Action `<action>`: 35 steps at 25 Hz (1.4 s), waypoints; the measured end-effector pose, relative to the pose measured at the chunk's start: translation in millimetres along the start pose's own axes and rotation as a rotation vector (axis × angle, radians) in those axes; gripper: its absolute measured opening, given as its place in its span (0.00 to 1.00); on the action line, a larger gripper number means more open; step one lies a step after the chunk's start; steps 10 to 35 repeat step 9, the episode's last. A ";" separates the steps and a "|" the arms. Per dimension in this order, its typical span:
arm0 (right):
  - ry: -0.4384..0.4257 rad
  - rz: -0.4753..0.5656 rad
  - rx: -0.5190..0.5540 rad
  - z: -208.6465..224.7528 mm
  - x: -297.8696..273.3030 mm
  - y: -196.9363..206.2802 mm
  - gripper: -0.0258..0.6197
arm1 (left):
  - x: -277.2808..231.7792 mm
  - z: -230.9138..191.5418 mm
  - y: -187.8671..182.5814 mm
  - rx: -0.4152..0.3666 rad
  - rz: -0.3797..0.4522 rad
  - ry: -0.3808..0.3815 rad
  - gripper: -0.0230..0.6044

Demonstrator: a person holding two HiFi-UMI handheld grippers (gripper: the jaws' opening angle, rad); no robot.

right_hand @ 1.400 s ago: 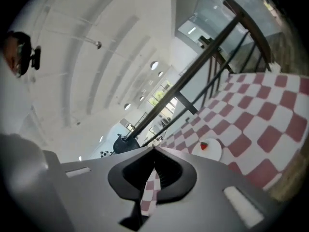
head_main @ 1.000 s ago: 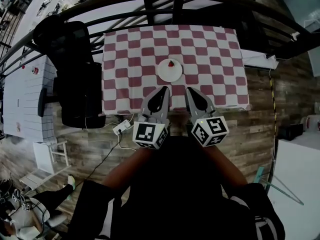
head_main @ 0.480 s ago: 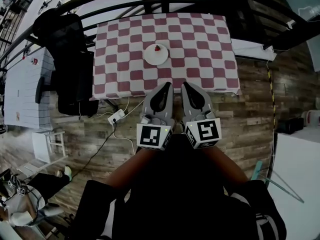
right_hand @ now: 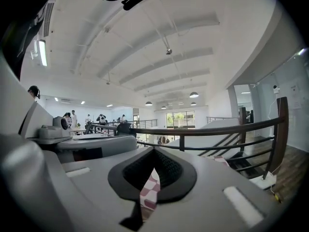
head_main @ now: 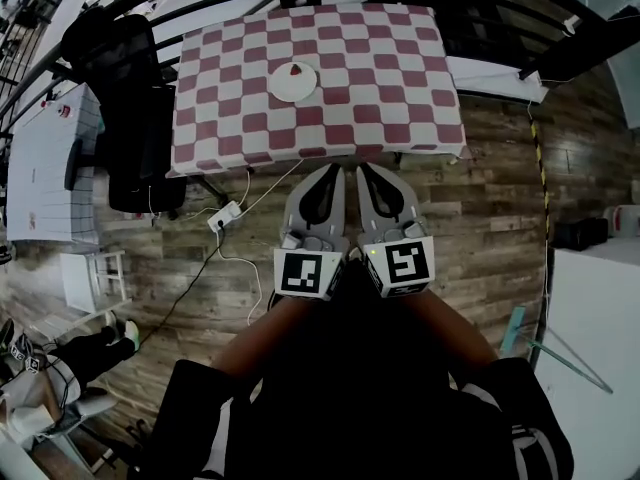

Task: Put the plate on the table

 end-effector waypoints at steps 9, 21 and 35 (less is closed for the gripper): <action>-0.007 0.009 0.056 -0.8 45.0 7.8 0.04 | 23.8 39.7 13.9 0.000 0.010 0.028 0.05; -0.007 0.009 0.056 -0.8 45.0 7.8 0.04 | 23.8 39.7 13.9 0.000 0.010 0.028 0.05; -0.007 0.009 0.056 -0.8 45.0 7.8 0.04 | 23.8 39.7 13.9 0.000 0.010 0.028 0.05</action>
Point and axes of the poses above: the fingertips, and each gripper's own axes: x backward along the fingers, z to its right, y out of its underside, the point moved 7 cm from there along x, backward along the fingers, and after that the axes turned 14 degrees about z, right-handed, at the moved point
